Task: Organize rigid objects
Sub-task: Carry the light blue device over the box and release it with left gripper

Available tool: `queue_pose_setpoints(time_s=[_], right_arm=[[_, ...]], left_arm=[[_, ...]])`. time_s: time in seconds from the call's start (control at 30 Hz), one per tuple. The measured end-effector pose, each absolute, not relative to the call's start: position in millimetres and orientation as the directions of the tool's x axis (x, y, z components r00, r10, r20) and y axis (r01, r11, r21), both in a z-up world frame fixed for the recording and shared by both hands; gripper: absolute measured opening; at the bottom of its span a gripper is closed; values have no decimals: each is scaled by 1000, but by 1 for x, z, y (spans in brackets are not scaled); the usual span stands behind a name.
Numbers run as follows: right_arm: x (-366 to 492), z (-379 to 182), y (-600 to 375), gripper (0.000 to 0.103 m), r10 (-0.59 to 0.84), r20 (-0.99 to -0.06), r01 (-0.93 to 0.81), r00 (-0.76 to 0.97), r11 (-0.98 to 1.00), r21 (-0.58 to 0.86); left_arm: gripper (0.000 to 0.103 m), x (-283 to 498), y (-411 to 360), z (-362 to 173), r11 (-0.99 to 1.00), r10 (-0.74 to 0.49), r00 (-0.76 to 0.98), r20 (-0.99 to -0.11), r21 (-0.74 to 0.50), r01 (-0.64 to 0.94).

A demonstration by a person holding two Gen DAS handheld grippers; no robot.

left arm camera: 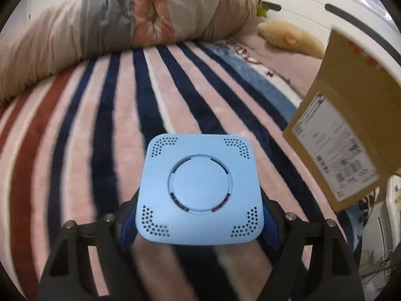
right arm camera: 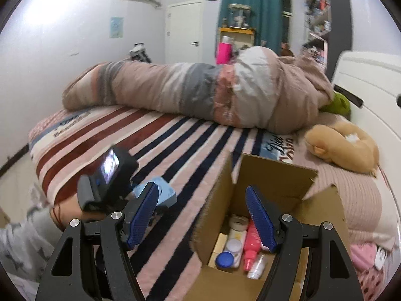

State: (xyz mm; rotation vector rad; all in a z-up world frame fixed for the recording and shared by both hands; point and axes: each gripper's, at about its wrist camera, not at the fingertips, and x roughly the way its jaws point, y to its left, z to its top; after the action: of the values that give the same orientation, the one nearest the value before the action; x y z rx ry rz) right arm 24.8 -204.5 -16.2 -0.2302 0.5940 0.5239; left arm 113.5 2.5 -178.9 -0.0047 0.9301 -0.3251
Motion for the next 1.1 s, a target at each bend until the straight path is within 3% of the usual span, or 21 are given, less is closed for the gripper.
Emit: queue_pose_setpoints(time_s=[0.07, 0.17, 0.2, 0.33, 0.53, 0.67, 0.77, 1.1], right_arm=[[24, -17, -196, 71, 420, -588, -562, 691, 824, -72], [19, -20, -180, 93, 492, -591, -642, 639, 764, -59], [16, -21, -172, 94, 523, -589, -676, 616, 735, -55], [8, -35, -140, 95, 609, -608, -781, 510, 624, -30], [12, -66, -100, 94, 622, -639, -817, 452, 576, -18], [14, -65, -91, 94, 646, -605, -821, 465, 571, -21], [16, -59, -92, 79, 637, -584, -805, 503, 592, -47], [18, -24, -149, 78, 598, -503, -729, 624, 677, -100]], left_arm=[[77, 105, 18, -157, 946, -301, 564, -769, -163, 282], [77, 90, 37, -124, 925, -350, 557, -753, -185, 331], [77, 85, 41, -115, 915, -371, 547, -750, -195, 353], [77, 71, 47, -85, 857, -483, 483, -731, -280, 433], [77, 57, 27, -66, 793, -563, 405, -720, -333, 511], [77, 54, 19, -60, 789, -554, 385, -738, -317, 527], [77, 56, 15, -55, 795, -539, 381, -752, -303, 526], [77, 75, -66, -7, 731, -556, 386, -736, -212, 649]])
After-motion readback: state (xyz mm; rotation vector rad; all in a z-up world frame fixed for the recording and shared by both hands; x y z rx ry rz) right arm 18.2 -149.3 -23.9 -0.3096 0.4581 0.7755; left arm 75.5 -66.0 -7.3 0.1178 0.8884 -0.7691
